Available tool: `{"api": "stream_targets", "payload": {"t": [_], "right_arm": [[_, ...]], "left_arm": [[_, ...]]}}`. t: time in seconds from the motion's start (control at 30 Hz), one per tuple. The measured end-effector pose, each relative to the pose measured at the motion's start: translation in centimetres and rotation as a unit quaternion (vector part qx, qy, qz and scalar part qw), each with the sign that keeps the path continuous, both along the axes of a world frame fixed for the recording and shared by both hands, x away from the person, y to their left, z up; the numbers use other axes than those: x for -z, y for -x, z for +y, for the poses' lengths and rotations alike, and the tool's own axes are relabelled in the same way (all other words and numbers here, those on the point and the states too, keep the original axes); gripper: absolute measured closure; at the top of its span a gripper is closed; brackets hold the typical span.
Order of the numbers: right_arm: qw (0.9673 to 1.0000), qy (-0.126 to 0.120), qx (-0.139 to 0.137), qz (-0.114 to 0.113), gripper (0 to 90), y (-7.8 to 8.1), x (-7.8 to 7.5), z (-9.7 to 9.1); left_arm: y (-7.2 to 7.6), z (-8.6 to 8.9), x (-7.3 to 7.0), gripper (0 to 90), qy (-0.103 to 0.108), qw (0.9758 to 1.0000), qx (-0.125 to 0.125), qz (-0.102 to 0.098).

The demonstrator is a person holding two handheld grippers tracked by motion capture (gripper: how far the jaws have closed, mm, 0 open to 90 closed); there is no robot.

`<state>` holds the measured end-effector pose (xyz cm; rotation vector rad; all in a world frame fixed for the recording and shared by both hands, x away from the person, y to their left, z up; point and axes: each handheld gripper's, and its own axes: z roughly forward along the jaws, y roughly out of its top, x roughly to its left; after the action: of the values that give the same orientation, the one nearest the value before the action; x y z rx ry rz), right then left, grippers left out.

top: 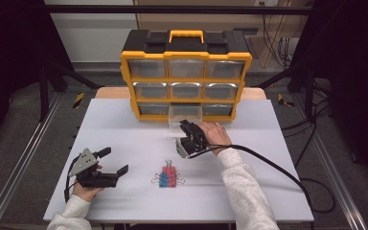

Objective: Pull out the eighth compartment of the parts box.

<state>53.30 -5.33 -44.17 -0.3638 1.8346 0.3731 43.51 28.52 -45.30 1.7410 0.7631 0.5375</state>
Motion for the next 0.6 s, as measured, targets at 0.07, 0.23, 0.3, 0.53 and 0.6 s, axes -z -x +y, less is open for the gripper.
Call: {"api": "stream_targets", "payload": {"t": [0.07,0.23,0.3,0.53,0.6], "right_arm": [[1.0,0.002,-0.001,0.001,77.1,0.1,0.0,0.0],[1.0,0.001,-0.002,0.006,77.0,0.4,0.0,0.0],[1.0,0.0,-0.001,0.006,76.9,0.4,-0.1,0.0],[0.9979,-0.04,0.014,0.05,61.6,0.5,-0.5,0.0],[0.9945,-0.073,0.016,0.073,56.1,0.5,-1.0,-0.1]], "left_arm": [[0.0,0.0,0.0,2.8,0.0,1.0,0.0,0.0],[0.0,0.0,0.0,2.8,-0.001,1.0,0.0,0.0],[0.0,0.0,0.0,2.8,-0.001,1.0,0.0,0.0],[0.0,0.0,0.0,2.8,-0.001,1.0,0.0,0.0],[0.0,0.0,0.0,2.8,-0.003,1.0,0.001,0.0]]}}
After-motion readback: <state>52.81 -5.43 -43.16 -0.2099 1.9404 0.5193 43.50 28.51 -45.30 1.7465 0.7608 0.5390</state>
